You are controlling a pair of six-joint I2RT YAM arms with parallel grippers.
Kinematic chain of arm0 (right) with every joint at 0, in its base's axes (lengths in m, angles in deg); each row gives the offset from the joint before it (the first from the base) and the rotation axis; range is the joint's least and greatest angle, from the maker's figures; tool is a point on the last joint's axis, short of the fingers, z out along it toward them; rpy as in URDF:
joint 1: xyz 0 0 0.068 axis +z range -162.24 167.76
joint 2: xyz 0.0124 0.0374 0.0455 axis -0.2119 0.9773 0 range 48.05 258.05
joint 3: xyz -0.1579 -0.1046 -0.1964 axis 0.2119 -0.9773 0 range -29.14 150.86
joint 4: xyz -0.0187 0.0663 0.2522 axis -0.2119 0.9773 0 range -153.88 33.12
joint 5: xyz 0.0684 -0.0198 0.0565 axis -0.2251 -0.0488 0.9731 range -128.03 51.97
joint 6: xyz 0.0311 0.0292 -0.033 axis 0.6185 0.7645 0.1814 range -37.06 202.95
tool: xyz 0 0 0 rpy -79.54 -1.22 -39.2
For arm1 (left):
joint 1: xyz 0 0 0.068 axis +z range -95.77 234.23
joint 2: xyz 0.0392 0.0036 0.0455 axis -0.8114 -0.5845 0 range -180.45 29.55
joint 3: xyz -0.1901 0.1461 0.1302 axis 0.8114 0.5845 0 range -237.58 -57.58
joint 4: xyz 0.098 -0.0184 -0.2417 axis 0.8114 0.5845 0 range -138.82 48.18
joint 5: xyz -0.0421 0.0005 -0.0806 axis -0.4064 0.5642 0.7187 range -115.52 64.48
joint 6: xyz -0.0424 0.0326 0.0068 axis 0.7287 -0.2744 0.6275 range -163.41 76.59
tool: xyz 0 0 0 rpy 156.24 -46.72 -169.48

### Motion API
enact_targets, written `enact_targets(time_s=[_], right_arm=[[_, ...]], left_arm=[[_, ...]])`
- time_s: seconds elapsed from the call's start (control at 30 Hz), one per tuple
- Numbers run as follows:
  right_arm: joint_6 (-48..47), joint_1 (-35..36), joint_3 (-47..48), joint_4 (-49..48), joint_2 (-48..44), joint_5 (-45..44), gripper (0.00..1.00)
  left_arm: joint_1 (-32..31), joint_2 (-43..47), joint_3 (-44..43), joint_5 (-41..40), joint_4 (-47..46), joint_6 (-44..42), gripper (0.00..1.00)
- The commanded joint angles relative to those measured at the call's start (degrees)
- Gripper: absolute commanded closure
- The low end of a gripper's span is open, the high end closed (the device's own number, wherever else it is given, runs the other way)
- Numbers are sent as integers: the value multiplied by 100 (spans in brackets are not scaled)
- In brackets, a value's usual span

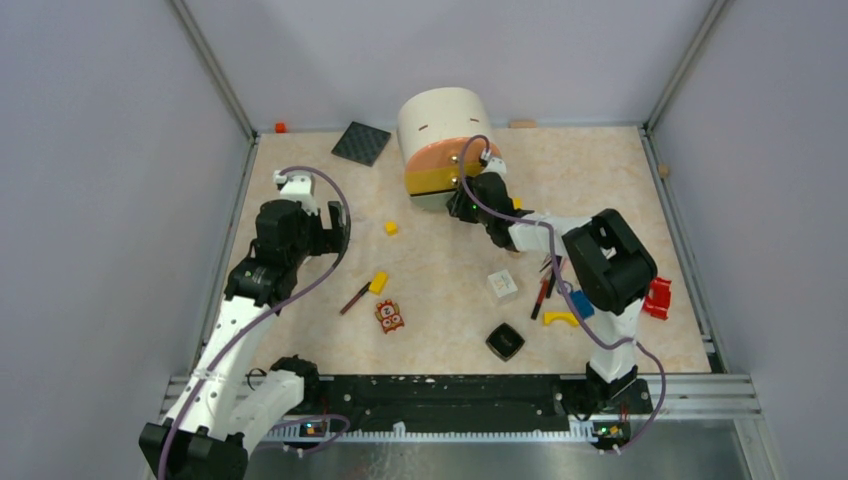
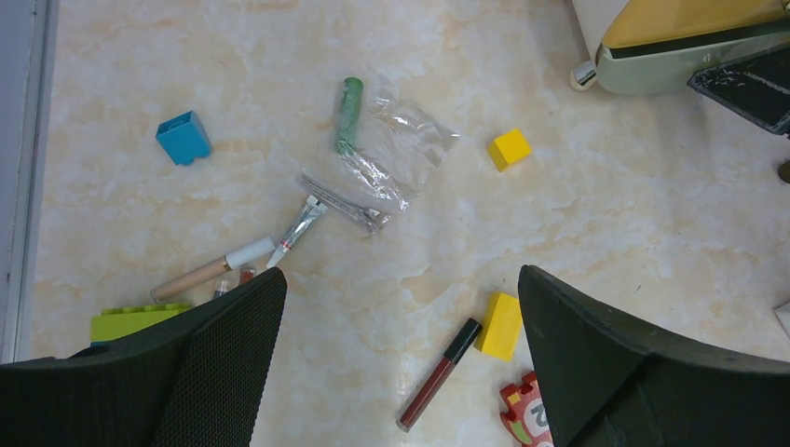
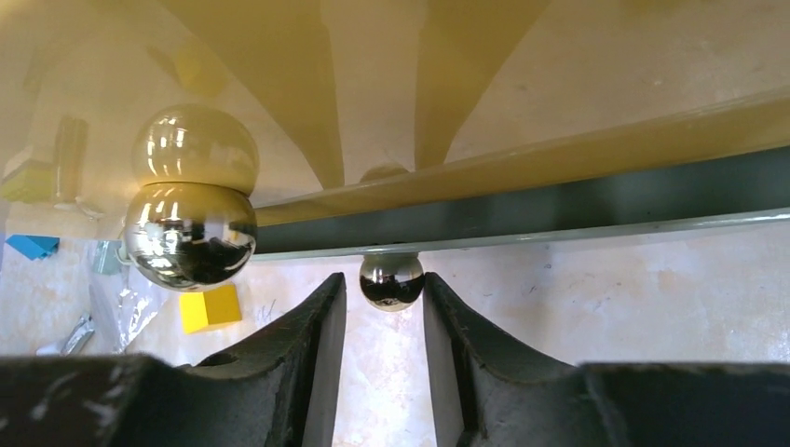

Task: Organize the makeup
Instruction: Open the drawer in the storage box.

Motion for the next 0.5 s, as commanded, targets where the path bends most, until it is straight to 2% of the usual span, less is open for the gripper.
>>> enact_targets(time_s=[0.0, 0.23, 0.47], right_arm=[[-29, -58, 203, -308, 99, 125, 67], [-139, -50, -67, -405, -69, 216, 79], [-109, -25, -585, -531, -362, 437, 83]], left_arm=[[-9, -30, -1, -6, -259, -43, 1], [-3, -63, -5, 3, -276, -40, 1], [-7, -72, -2, 20, -279, -42, 1]])
